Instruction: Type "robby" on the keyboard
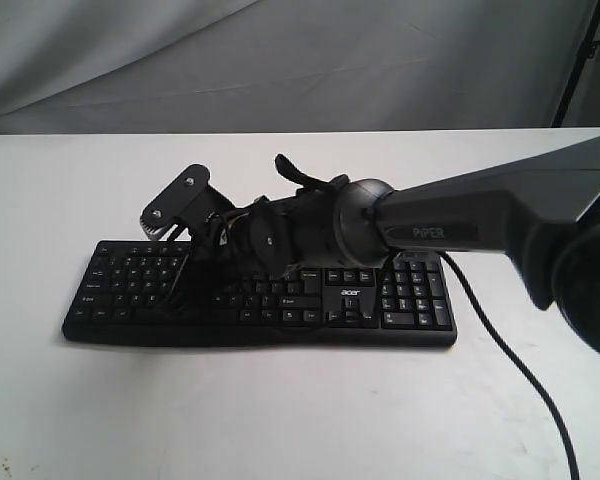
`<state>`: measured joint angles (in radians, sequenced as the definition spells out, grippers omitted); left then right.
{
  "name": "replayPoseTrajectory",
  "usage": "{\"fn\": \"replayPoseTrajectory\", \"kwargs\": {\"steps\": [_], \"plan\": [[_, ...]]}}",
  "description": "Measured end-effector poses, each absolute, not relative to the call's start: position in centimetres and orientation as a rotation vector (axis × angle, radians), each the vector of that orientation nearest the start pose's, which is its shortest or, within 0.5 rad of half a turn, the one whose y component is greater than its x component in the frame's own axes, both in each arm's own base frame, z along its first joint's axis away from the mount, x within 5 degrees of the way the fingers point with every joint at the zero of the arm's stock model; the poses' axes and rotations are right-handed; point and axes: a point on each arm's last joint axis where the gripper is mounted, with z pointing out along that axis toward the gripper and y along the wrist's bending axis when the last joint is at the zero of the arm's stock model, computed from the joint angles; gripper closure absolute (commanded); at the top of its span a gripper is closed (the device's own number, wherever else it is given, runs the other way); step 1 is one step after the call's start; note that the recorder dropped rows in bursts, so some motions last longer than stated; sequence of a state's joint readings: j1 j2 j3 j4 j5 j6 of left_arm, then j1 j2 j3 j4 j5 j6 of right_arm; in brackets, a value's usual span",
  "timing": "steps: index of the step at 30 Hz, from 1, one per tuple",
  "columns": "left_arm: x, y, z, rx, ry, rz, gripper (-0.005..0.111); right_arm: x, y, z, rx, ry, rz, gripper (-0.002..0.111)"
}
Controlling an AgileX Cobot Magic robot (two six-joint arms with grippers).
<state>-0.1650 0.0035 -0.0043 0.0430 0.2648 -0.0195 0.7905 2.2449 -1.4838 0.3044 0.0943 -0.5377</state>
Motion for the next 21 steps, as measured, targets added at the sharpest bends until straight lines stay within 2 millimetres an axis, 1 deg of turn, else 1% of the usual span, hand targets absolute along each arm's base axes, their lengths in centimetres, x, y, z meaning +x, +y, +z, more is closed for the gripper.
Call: {"fn": "replayPoseTrajectory", "kwargs": {"steps": [4,10,21], "plan": [[5.46,-0.8,19.05,0.155,1.741,-0.095,0.107,33.88,34.49,11.8,-1.151,2.024,0.304,0.108],[5.46,-0.8,19.05,0.155,1.741,-0.095,0.107,33.46,35.11,11.67,-1.154,2.0,0.309,0.108],[5.46,-0.8,19.05,0.155,1.741,-0.095,0.107,33.47,35.09,11.43,-1.158,2.003,0.306,0.108]]}}
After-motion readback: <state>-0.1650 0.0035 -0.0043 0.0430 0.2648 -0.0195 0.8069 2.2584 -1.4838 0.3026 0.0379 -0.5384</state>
